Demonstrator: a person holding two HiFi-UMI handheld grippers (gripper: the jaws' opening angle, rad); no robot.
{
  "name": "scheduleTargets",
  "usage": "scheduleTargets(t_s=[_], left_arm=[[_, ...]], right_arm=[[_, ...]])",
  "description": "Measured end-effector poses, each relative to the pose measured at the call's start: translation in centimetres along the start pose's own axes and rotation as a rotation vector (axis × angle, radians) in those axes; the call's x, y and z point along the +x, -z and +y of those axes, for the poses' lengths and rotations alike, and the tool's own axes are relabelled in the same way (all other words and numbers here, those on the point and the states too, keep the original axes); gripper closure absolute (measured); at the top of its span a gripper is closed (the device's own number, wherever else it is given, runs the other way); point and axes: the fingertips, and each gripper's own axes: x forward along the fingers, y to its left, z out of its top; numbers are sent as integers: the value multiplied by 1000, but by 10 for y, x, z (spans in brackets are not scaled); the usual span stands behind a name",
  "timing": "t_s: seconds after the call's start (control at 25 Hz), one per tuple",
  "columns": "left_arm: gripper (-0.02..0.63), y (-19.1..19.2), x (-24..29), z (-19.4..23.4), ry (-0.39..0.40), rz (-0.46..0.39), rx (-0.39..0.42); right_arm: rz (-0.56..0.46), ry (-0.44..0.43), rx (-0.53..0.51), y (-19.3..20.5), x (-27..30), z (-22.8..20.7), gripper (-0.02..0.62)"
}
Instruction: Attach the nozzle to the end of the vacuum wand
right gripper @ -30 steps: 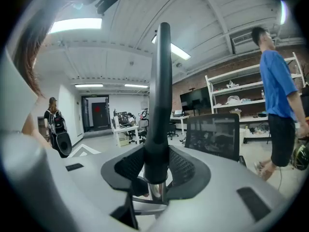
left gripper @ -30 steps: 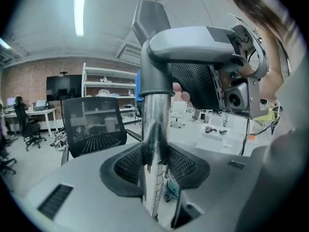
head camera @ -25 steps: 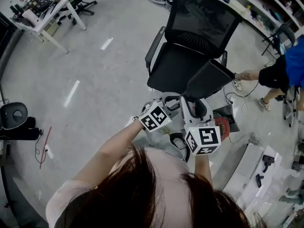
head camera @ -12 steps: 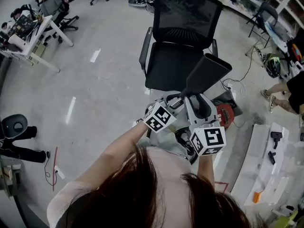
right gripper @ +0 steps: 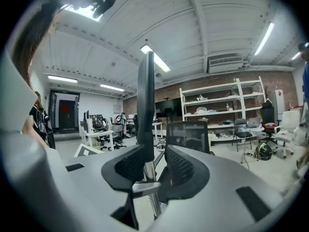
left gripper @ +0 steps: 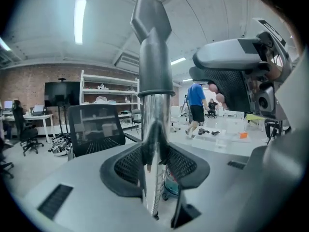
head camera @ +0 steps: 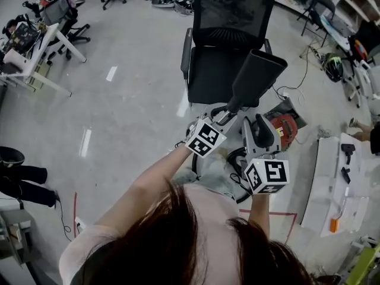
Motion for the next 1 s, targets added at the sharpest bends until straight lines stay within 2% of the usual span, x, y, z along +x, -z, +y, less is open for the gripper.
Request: scheduleTargets(t_s=[0.28, 0.52, 0.8, 1.0], left_arm=[[449, 8, -31, -6, 38, -15, 7], [449, 11, -51, -8, 53, -22, 11], [451, 12, -57, -14, 36, -24, 3], [450, 11, -50, -16, 19, -28, 4]], right_arm=[[-10, 98, 17, 9, -39, 47, 469], [-21, 126, 87, 10, -64, 78, 473], [-2, 181, 94, 16, -87, 72, 519], [1, 190, 103, 19, -93, 56, 535]])
